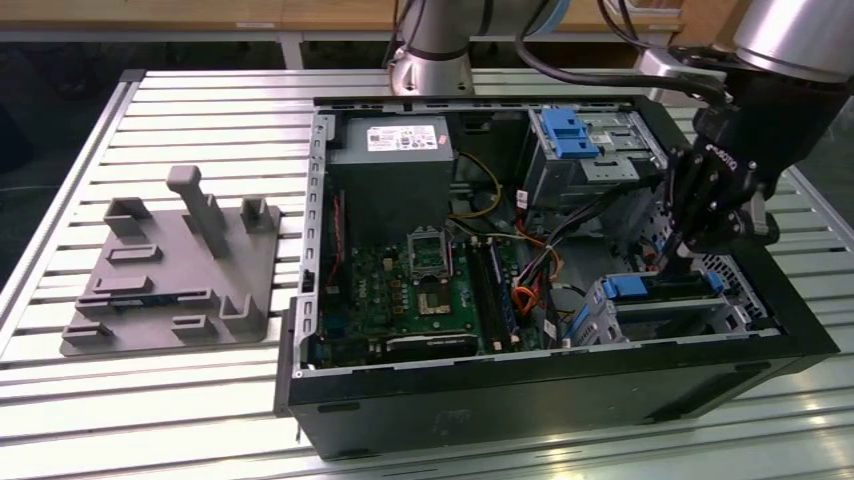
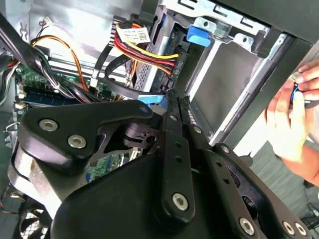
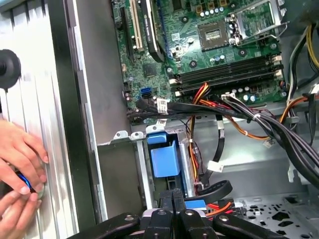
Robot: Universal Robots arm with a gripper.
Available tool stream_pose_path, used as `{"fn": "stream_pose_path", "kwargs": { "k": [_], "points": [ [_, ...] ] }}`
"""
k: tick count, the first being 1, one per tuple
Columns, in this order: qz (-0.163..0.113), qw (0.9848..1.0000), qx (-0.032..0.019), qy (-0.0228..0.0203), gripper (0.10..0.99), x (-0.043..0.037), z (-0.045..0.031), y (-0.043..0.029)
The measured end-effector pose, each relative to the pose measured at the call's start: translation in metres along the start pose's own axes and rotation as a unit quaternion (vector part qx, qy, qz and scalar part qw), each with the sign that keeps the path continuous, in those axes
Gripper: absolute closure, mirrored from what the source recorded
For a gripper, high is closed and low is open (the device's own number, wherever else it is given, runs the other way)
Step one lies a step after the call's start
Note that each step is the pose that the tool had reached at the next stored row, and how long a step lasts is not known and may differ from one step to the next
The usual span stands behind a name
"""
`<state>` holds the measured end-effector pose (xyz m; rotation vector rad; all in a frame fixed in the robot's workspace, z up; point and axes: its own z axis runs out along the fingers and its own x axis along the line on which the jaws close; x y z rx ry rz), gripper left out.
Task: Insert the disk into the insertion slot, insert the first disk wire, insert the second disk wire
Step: 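Insert the second disk wire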
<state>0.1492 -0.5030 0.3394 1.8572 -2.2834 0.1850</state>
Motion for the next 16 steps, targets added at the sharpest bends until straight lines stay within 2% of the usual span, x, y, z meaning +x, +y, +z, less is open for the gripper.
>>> {"fn": "stream_pose_path", "kwargs": {
  "k": [9,13,16],
  "points": [
    [0.023,0.9997,0.0012,0.0043,0.941,-0.0009,0.0013,-0.0018],
    [0.019,0.9998,0.0024,0.0043,0.941,-0.0033,0.0009,-0.0013],
    [0.004,1.0000,0.0058,0.0045,0.941,-0.0043,0.0006,-0.0010]
  ]
}}
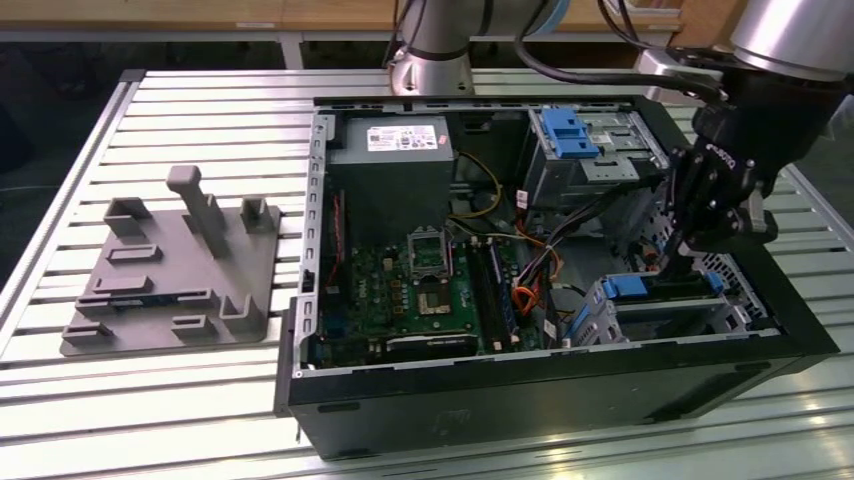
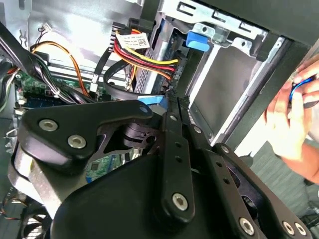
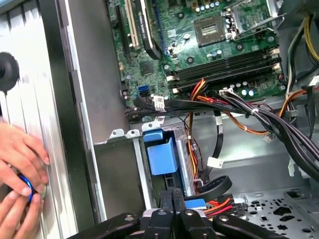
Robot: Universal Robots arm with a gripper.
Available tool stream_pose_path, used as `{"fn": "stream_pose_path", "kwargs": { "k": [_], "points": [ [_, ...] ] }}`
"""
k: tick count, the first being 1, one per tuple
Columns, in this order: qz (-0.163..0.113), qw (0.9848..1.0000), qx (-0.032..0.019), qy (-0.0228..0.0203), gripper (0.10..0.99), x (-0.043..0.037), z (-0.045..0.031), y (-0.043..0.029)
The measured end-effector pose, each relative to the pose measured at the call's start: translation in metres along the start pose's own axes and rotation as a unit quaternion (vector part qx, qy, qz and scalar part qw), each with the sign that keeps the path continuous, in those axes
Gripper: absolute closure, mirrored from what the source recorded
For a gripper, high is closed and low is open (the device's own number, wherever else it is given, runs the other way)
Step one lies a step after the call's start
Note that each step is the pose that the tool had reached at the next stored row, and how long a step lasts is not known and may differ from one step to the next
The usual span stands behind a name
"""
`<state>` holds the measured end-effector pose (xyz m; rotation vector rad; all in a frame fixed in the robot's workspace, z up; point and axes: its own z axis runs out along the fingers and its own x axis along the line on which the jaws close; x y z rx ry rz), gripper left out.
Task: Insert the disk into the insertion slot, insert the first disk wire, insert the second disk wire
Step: 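Insert the second disk wire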
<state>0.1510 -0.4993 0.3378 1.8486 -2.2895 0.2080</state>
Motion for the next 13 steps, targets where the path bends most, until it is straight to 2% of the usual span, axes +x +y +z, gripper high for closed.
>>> {"fn": "stream_pose_path", "kwargs": {
  "k": [3,6,8,11,13],
  "points": [
    [-0.017,0.9998,0.0041,0.0001,0.941,-0.0012,-0.0003,0.0002],
    [-0.018,0.9998,0.0043,0.0002,0.941,-0.0083,-0.0020,0.0029],
    [-0.018,0.9998,0.0044,0.0005,0.941,-0.0097,-0.0023,0.0037],
    [-0.018,0.9998,0.0052,0.0049,0.941,-0.0102,-0.0024,0.0039],
    [-0.018,0.9998,0.0052,0.0050,0.941,-0.0107,-0.0026,0.0040]
  ]
}}
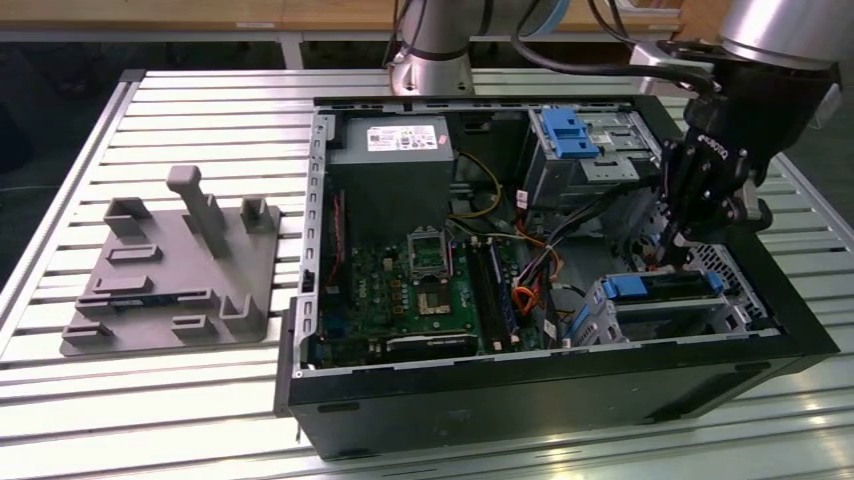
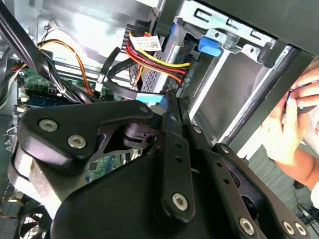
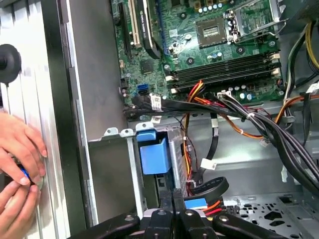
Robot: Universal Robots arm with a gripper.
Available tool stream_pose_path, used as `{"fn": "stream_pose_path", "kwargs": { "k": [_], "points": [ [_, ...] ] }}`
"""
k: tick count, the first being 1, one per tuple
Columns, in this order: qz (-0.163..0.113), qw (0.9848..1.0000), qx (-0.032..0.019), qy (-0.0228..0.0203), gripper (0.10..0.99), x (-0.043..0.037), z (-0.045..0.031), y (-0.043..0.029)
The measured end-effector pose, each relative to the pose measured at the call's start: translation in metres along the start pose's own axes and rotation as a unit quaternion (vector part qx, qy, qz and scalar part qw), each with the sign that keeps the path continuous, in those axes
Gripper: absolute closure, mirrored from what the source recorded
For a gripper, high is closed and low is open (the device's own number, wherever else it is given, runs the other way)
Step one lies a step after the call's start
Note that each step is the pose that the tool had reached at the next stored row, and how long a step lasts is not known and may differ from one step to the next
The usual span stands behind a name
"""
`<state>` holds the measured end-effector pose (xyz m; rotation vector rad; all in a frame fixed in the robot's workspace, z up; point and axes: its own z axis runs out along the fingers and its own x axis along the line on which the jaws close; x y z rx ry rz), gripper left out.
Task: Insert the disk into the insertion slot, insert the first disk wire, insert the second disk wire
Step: 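Insert the second disk wire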
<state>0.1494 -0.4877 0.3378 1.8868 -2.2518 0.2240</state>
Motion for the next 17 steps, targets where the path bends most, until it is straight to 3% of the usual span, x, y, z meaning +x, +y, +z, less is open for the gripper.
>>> {"fn": "stream_pose_path", "kwargs": {
  "k": [6,11,17],
  "points": [
    [0.001,1.0000,-0.0002,0.0000,0.941,-0.0125,-0.0029,0.0049],
    [0.004,1.0000,-0.0009,-0.0001,0.941,-0.0161,-0.0035,0.0104],
    [0.004,1.0000,-0.0011,-0.0001,0.941,-0.0181,-0.0040,0.0115]
  ]
}}
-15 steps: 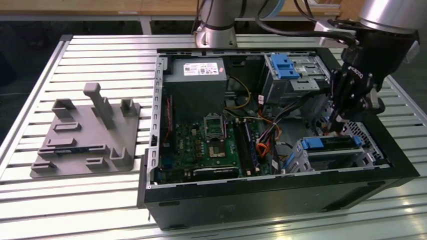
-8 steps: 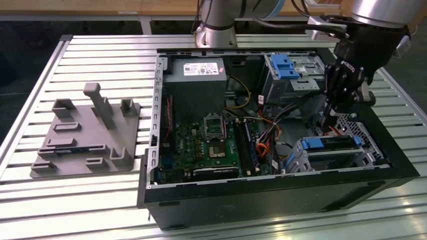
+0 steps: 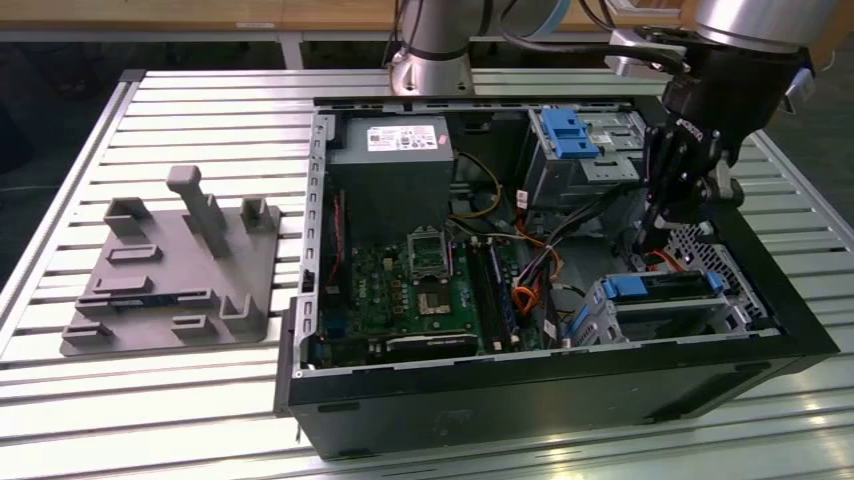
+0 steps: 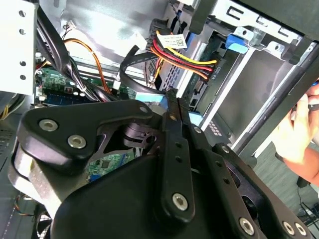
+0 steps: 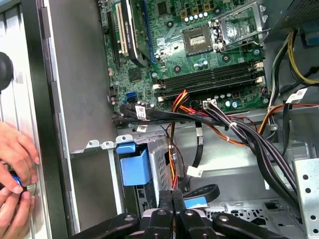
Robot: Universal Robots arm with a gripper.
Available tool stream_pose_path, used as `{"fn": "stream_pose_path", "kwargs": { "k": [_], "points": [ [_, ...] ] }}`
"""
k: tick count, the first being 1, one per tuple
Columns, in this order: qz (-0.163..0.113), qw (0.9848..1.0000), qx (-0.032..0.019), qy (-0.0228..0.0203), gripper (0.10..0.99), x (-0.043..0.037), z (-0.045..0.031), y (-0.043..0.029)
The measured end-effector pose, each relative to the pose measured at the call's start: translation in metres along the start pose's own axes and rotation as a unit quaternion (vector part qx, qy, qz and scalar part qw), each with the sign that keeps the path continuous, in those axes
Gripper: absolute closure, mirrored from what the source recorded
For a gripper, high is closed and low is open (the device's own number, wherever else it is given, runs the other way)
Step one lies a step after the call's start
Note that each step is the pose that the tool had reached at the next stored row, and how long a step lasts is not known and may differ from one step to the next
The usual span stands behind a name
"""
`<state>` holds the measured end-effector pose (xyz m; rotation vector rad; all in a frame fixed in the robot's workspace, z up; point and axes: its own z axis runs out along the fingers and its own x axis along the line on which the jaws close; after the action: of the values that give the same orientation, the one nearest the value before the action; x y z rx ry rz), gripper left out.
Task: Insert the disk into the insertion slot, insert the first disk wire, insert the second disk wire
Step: 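Insert the second disk wire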
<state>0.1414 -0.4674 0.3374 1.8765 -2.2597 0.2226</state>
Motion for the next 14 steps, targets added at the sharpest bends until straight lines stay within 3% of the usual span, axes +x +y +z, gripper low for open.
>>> {"fn": "stream_pose_path", "kwargs": {
  "k": [3,8,11,14],
  "points": [
    [0.000,1.0000,0.0000,0.0000,0.929,-0.0001,0.0000,0.0000],
    [-0.001,1.0000,0.0000,0.0001,0.749,-0.0001,0.0000,0.0001],
    [-0.005,1.0000,0.0006,0.0002,0.749,0.0001,-0.0010,0.0001],
    [-0.015,0.9999,0.0010,-0.0024,0.749,0.0007,-0.0037,-0.0001]
  ]
}}
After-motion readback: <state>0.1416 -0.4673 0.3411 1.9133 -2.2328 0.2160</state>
